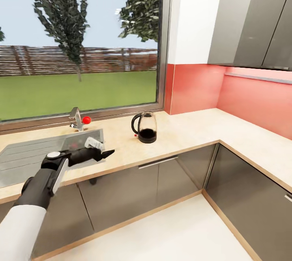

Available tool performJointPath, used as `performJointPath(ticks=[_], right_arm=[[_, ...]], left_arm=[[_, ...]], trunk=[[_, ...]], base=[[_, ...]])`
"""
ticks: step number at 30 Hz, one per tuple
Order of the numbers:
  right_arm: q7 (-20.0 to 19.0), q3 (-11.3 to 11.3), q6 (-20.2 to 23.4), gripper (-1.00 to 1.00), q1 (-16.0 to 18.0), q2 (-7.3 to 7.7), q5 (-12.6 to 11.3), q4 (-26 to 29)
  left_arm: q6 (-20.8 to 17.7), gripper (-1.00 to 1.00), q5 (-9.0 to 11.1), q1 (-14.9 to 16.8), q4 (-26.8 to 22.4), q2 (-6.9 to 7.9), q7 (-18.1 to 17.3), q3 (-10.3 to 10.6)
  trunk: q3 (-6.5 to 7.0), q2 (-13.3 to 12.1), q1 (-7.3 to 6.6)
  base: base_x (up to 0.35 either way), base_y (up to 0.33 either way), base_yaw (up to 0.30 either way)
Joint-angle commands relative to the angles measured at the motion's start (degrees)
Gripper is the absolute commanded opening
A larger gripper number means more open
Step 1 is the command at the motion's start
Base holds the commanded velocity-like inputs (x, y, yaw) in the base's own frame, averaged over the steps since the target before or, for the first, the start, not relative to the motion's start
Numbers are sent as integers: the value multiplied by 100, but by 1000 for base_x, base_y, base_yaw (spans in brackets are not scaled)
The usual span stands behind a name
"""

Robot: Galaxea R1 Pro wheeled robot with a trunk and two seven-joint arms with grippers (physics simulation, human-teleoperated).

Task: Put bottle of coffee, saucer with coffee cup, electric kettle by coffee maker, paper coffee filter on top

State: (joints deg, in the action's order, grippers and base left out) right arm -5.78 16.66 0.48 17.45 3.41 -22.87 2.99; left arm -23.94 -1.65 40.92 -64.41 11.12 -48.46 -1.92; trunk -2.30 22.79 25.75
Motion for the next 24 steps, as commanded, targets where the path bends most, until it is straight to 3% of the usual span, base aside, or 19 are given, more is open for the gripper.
performJointPath(ticks=[1, 4, 8, 14, 24], right_arm=[[-21, 46, 5, 100, 4, 2, -59, 7], [-32, 47, 5, 100, 4, 2, -59, 25], [-36, 48, 5, 100, 4, 2, -59, 32], [-30, 48, -31, 100, 4, 9, -57, 14], [-40, 54, -52, 100, 4, 78, -31, -54]], left_arm=[[-5, 100, -18, 118, 270, 78, -118, -17], [232, 100, -45, 419, 959, 193, -343, 7], [323, 100, -126, 526, 1169, 214, -711, 14], [361, 100, -328, 525, 1115, 207, -921, 13], [341, 100, -370, 495, 958, 222, -929, 9]], trunk=[[-13, 14, 3], [-13, 14, 3], [-13, 14, 3], [-13, 14, 3], [-13, 14, 3]], base=[[0, 0, 0], [0, 0, 0], [0, 0, 0], [0, 0, 0], [103, 39, 0]])
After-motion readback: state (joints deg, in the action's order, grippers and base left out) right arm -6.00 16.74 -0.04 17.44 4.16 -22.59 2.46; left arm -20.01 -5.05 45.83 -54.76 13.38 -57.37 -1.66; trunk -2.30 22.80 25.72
